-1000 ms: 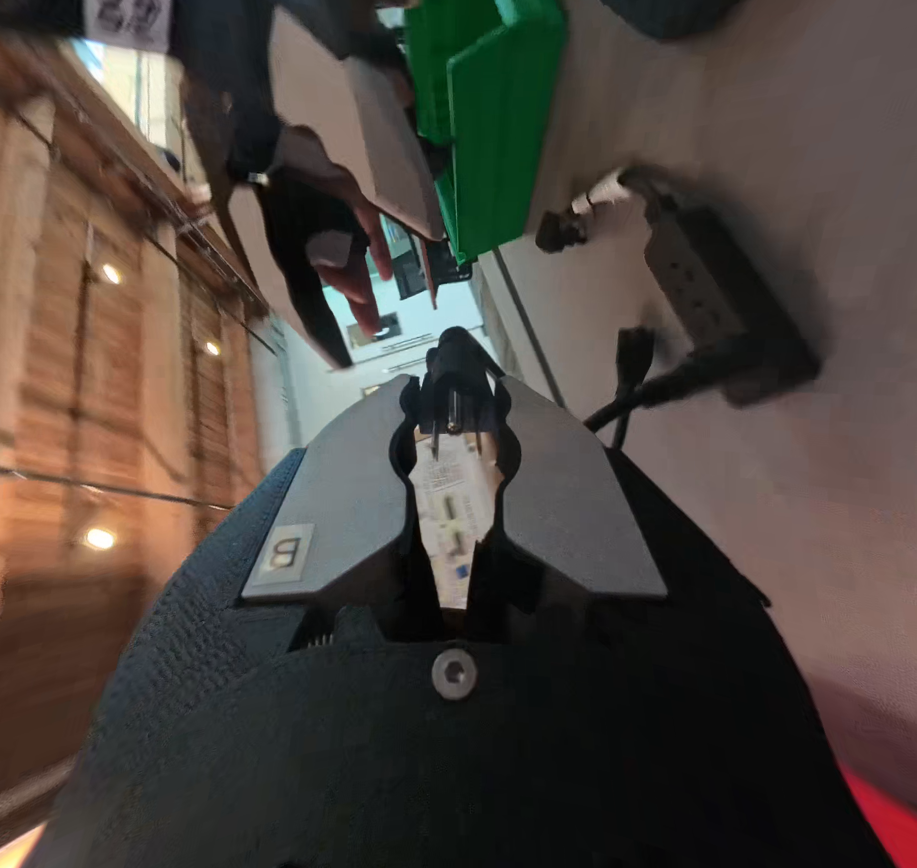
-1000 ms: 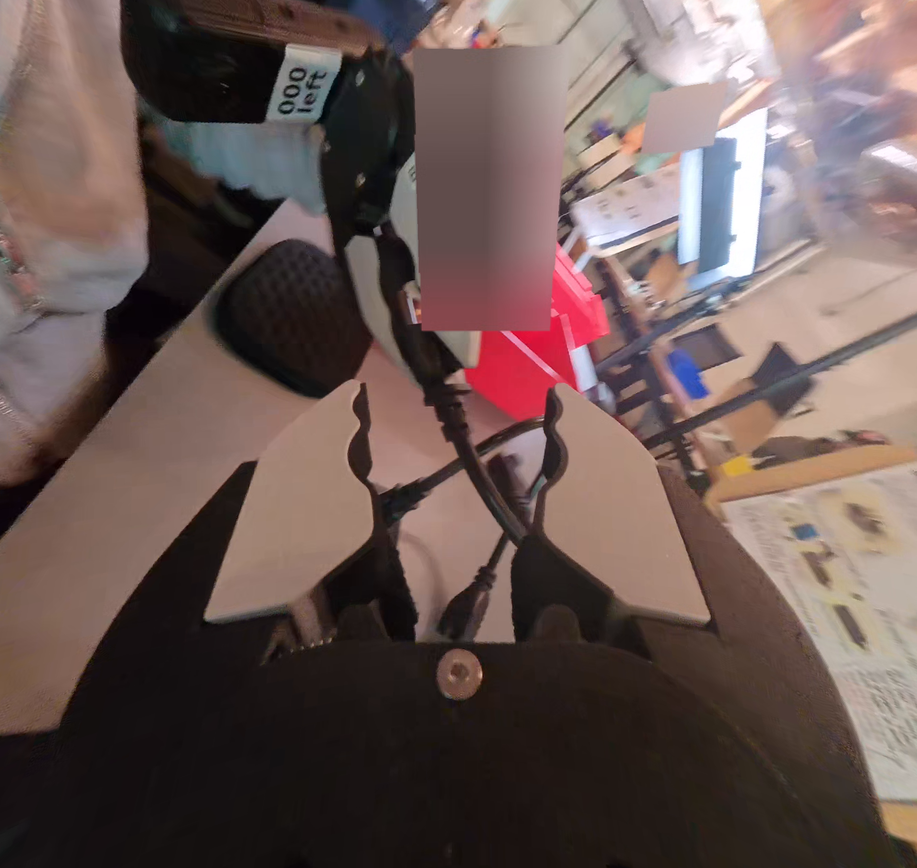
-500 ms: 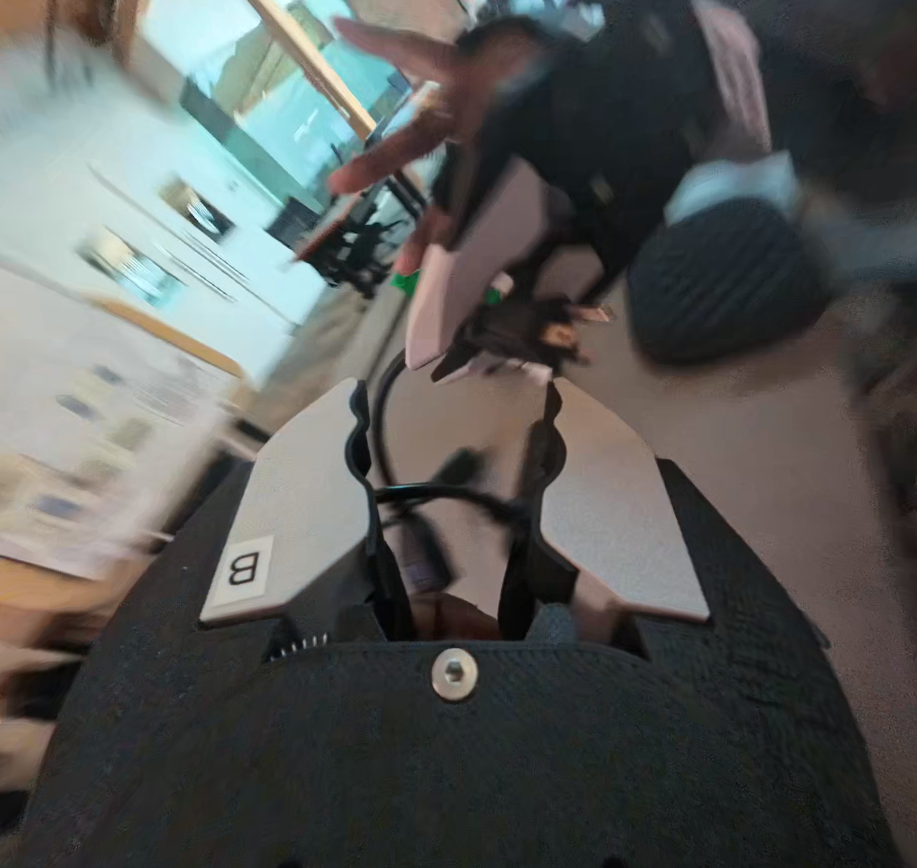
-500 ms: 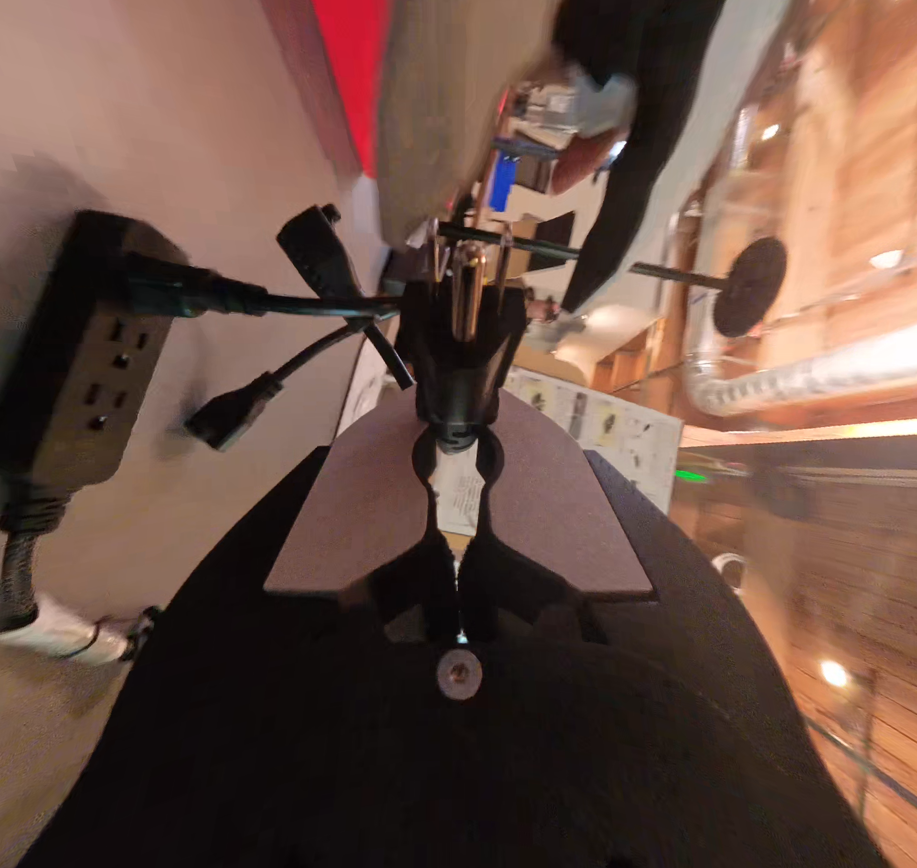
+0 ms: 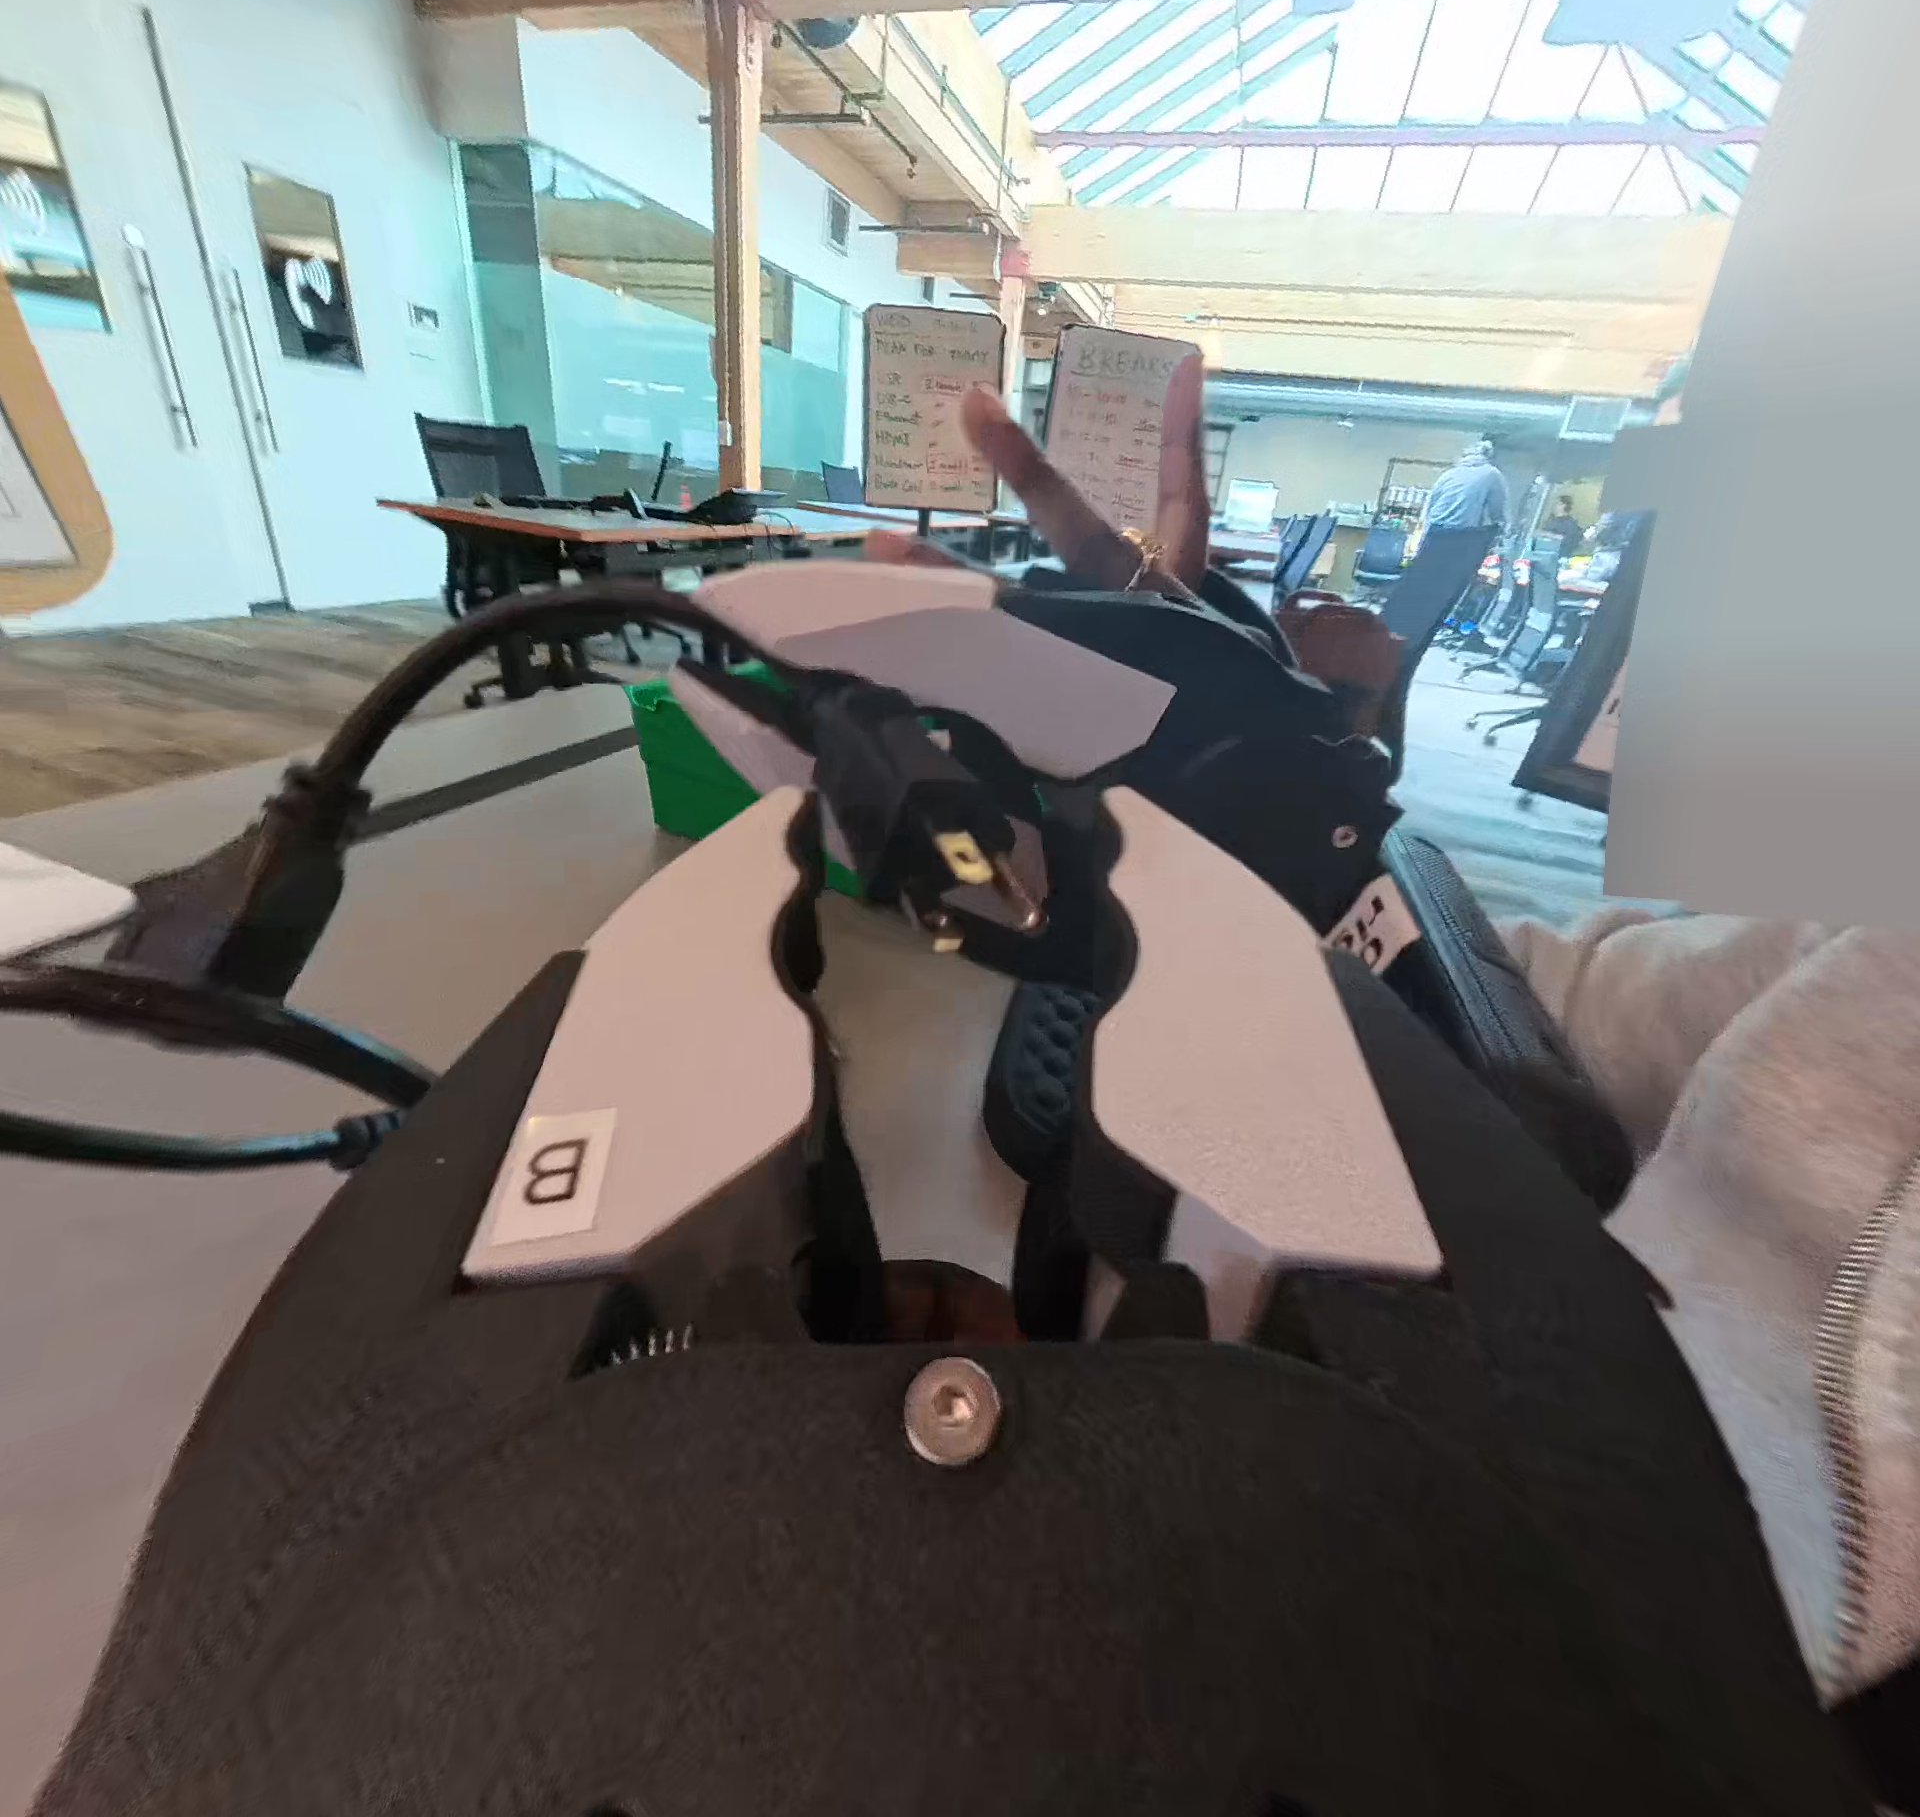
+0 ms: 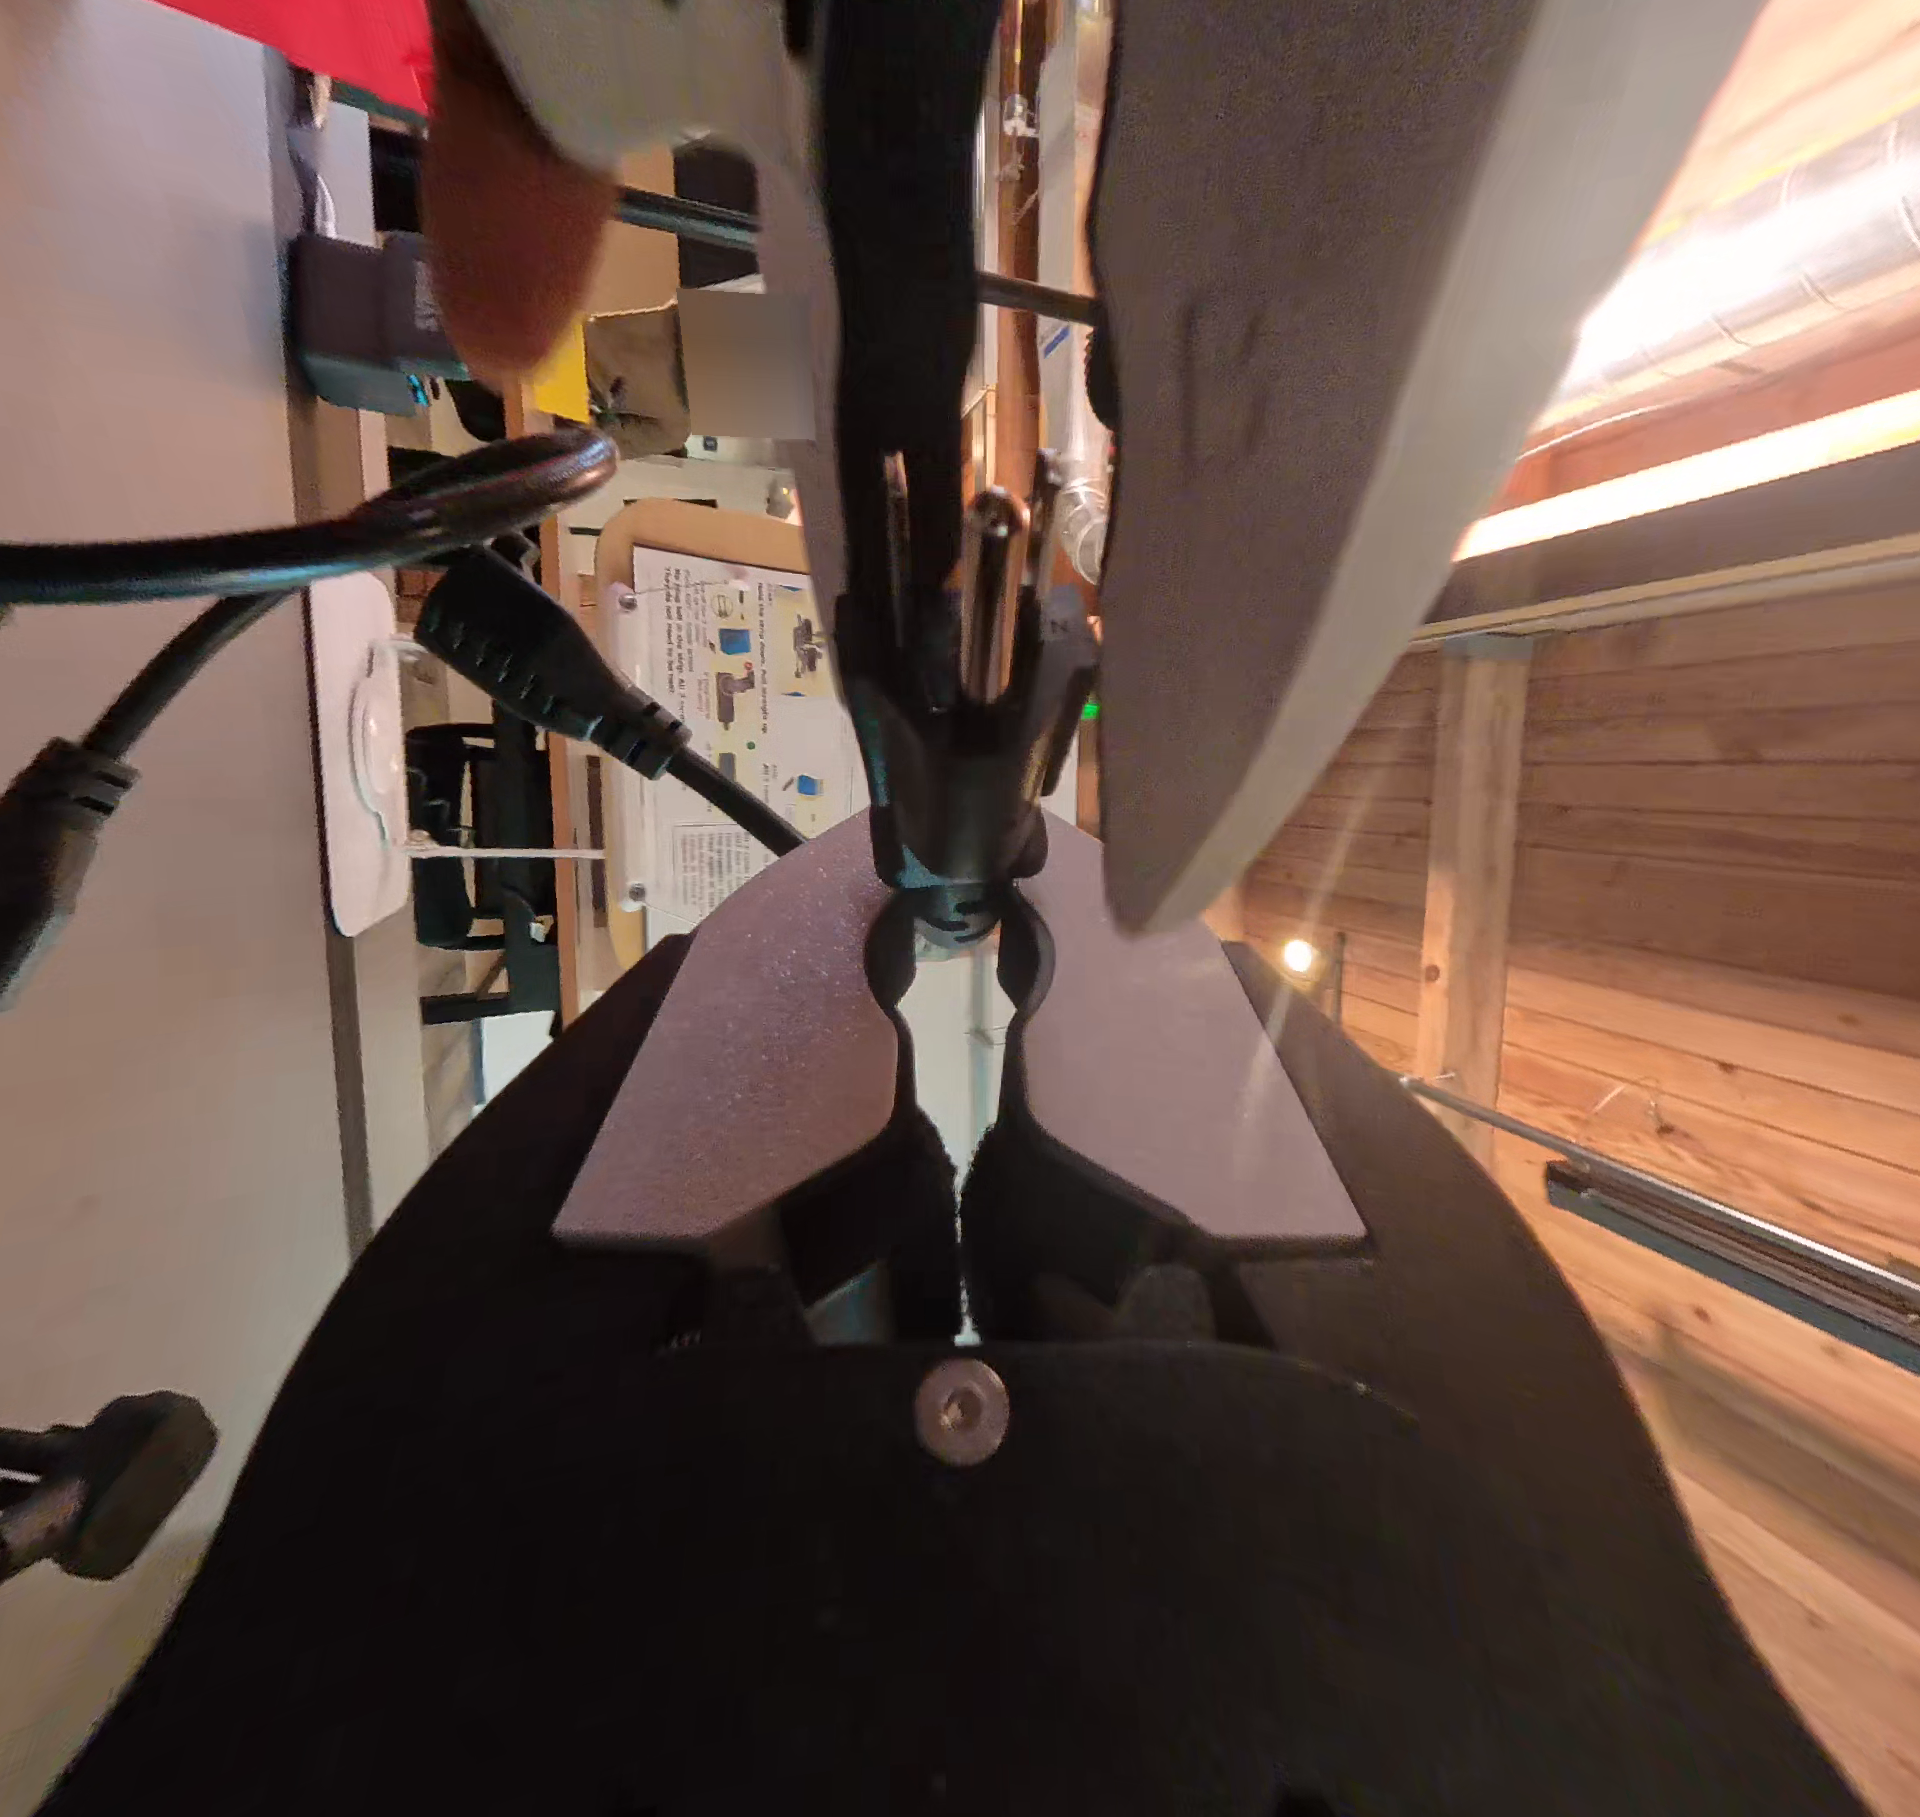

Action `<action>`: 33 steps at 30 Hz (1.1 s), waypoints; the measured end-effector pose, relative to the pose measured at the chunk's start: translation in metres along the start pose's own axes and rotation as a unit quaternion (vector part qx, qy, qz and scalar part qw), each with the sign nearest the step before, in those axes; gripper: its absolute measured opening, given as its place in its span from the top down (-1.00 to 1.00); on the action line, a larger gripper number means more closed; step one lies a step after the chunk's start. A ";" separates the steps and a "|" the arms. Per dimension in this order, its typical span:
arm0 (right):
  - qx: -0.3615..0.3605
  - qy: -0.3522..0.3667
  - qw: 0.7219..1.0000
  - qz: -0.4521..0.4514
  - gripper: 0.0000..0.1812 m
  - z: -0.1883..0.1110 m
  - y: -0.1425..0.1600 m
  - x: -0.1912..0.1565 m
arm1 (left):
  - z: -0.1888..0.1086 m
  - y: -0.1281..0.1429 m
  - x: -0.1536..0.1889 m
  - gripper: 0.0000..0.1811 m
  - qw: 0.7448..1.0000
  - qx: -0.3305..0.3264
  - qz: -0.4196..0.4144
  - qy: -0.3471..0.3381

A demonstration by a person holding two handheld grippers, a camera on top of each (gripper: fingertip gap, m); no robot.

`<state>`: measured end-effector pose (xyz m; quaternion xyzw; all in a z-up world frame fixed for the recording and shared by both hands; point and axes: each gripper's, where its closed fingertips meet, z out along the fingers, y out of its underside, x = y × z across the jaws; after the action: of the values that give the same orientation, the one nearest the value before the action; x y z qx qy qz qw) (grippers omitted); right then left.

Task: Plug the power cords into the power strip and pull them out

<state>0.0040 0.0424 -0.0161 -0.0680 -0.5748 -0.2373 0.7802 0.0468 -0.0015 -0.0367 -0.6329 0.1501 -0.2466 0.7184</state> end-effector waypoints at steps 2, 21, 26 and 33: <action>0.004 -0.005 1.000 0.015 0.88 -0.001 -0.001 -0.003 | 0.003 -0.002 -0.006 0.65 0.998 0.005 0.059 -0.035; 0.017 0.010 1.000 0.004 0.89 -0.014 0.000 -0.005 | 0.002 0.001 -0.008 0.56 0.990 -0.027 0.136 -0.018; 0.015 0.022 1.000 -0.004 0.89 -0.014 0.000 -0.005 | 0.004 0.006 -0.010 0.69 0.997 -0.049 0.063 0.001; 0.092 -0.027 0.991 0.098 0.85 -0.021 -0.010 -0.003 | 0.001 -0.002 0.004 0.70 0.982 -0.018 0.186 0.024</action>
<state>0.0170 0.0268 -0.0275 -0.0579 -0.6056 -0.1038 0.7869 0.0499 -0.0030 -0.0341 -0.6007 0.2869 -0.1213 0.7363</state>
